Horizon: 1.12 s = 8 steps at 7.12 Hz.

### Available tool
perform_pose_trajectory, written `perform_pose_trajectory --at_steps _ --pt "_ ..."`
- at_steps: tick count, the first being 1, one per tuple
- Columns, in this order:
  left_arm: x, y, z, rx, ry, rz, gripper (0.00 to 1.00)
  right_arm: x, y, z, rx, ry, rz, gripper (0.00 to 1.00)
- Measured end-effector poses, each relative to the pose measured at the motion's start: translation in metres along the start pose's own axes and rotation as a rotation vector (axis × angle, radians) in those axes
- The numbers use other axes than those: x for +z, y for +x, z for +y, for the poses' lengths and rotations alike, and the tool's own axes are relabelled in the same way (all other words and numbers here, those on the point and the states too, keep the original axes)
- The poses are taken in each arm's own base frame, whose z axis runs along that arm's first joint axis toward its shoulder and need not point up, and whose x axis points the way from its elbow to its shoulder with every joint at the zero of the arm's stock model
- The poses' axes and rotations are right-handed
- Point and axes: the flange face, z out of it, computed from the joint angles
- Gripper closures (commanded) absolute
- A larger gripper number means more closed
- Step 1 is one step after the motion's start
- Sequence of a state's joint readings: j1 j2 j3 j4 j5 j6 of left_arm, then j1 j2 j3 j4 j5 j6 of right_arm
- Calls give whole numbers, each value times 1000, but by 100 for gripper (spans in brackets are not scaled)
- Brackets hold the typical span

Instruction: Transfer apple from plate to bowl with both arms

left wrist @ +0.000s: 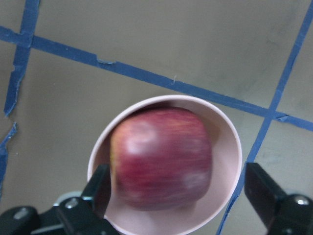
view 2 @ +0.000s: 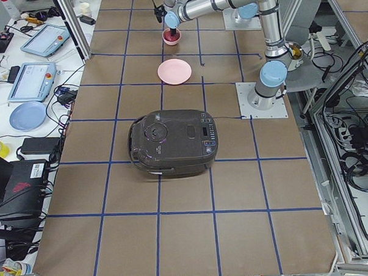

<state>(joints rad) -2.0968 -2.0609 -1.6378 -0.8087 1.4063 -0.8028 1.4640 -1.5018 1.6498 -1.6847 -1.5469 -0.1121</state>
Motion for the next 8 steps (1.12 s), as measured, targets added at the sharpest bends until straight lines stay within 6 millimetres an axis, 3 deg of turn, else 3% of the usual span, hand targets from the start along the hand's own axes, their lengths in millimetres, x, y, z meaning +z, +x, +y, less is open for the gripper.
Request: perform_pose_trajectory --at_steps 2,4,6,8 --pt "-30 -13 -14 70 25 -4 0 -7 1 -1 -9 18 4 0" --pt "-82 -63 -55 148 27 -95 0 -25 -3 1 9 51 -1 0" --pt "-165 -127 -92 188 6 -165 0 -37 -22 14 58 70 -1 0" --pt "-246 -183 -106 197 25 -207 0 -41 -48 25 70 78 -1 0"
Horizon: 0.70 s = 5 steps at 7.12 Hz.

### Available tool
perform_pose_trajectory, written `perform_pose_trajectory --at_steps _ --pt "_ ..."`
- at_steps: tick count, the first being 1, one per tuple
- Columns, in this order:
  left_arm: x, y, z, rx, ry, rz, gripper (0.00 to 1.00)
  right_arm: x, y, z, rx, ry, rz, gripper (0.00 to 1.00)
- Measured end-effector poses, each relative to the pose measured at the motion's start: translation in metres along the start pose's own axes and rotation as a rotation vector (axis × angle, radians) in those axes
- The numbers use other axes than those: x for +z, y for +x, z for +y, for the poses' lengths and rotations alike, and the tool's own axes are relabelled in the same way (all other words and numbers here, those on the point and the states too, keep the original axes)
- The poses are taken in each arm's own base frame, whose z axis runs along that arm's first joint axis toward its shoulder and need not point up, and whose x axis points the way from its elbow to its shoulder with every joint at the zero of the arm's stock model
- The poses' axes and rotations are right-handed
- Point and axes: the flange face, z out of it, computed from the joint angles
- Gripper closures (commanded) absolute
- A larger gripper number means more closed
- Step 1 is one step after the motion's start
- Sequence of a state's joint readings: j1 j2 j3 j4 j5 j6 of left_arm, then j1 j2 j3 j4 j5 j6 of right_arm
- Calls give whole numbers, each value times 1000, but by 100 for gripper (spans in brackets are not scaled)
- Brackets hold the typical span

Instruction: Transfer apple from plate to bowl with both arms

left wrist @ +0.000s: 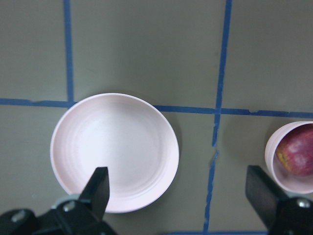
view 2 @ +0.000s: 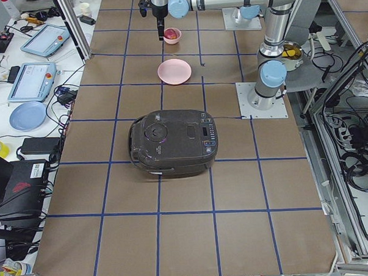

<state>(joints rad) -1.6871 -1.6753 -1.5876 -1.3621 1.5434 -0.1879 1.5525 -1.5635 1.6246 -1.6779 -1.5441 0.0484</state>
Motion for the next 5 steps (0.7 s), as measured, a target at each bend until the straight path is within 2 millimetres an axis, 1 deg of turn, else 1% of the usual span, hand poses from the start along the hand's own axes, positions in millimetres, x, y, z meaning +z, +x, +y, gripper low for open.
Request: perform_pose_trajectory --at_steps 1,3,4,5 --pt "-27 -19 4 29 23 -41 0 -3 -5 4 -1 4 -1 0" --pt "-74 -32 19 122 78 -77 0 -5 -8 7 -3 8 2 0" --pt "-90 -41 25 141 101 -78 0 -4 -8 7 -3 7 4 0" --pt "-93 -54 20 125 100 -66 0 -3 -8 7 -3 6 5 0"
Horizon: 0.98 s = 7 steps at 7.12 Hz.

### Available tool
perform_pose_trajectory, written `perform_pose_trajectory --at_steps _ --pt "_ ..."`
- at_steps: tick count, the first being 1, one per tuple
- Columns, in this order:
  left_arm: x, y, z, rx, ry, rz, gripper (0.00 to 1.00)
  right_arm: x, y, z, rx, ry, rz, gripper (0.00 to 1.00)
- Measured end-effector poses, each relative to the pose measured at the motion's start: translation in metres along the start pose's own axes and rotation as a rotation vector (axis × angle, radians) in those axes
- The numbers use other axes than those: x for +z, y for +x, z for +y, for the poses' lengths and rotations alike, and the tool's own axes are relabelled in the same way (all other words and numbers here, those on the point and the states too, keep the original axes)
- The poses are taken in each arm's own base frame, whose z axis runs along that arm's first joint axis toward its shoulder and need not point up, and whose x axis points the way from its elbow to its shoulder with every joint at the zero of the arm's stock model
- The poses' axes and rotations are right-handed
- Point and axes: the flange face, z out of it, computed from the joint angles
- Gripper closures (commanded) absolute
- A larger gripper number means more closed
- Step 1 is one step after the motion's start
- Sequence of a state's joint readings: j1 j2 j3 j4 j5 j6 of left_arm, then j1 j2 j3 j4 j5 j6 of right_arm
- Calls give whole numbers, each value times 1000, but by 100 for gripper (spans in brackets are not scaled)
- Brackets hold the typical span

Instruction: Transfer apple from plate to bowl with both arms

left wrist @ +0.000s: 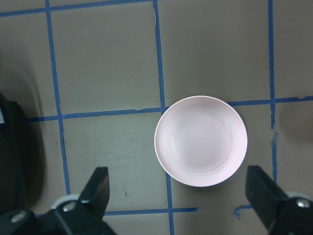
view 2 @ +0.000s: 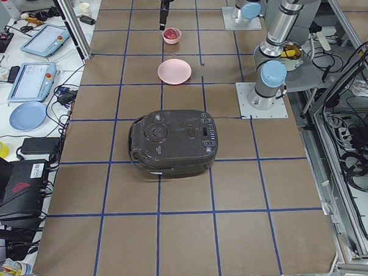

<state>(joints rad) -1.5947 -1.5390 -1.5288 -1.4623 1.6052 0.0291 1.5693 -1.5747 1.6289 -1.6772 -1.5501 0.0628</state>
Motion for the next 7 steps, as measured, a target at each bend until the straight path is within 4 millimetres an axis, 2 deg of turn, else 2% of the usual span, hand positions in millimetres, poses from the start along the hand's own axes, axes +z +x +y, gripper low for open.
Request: perform_pose_trajectory --at_steps 2,7 --pt "7 -19 -5 -9 -12 26 0 1 0 -1 0 -3 1 0" --pt "14 -20 2 46 -29 38 0 3 1 -2 -1 -5 3 0"
